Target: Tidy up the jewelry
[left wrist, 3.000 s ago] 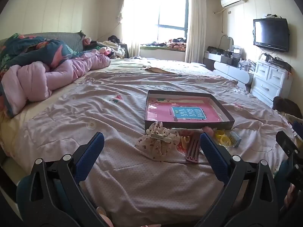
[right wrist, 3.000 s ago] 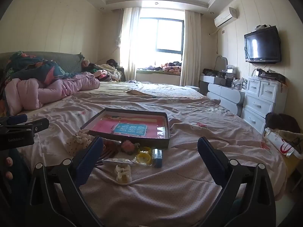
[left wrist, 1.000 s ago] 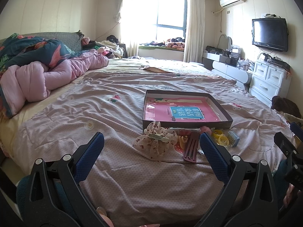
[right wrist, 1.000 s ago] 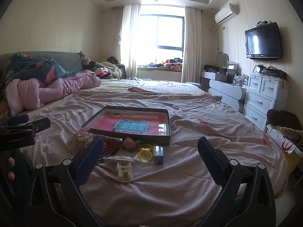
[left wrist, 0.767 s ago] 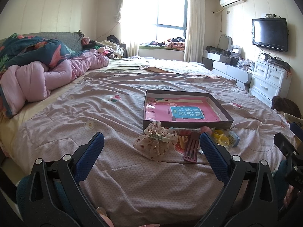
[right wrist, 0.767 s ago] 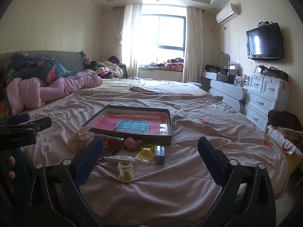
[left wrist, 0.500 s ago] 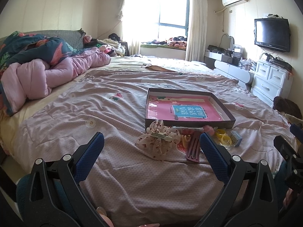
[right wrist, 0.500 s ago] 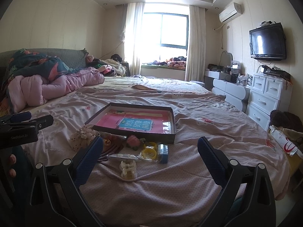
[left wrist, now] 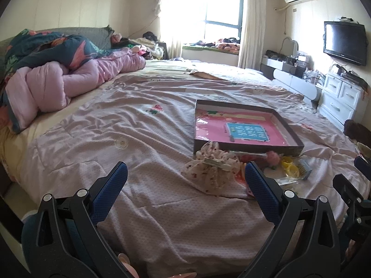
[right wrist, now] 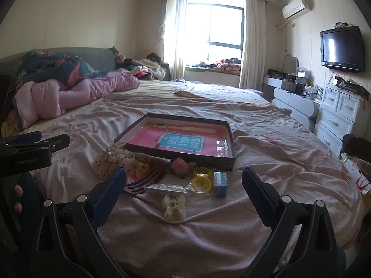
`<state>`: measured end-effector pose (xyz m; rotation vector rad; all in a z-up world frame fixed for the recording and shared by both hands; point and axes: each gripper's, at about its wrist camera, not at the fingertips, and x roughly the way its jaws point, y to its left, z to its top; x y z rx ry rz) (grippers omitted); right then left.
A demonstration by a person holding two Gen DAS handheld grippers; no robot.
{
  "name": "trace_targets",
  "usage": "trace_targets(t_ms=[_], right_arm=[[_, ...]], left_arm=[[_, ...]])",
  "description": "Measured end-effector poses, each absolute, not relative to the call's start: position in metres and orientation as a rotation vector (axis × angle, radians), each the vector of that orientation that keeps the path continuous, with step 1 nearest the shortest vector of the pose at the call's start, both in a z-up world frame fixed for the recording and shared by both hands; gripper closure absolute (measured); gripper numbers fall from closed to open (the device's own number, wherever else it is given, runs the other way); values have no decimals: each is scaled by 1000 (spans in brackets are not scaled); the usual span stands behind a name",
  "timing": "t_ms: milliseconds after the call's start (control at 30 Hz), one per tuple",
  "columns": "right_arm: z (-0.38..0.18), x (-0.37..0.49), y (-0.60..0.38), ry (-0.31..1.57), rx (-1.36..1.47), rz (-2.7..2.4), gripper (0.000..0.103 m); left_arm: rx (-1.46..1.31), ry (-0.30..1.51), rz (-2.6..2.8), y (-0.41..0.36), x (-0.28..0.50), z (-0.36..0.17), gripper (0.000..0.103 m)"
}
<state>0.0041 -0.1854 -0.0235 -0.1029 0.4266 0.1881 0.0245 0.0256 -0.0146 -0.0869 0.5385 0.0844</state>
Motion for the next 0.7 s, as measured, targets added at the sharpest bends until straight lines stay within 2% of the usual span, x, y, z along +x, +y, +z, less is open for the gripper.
trace_targets(t_ms=[700], right_arm=[[-60, 70, -164, 601, -70, 235, 6]], left_arm=[[-68, 691, 77, 37, 85, -37, 11]])
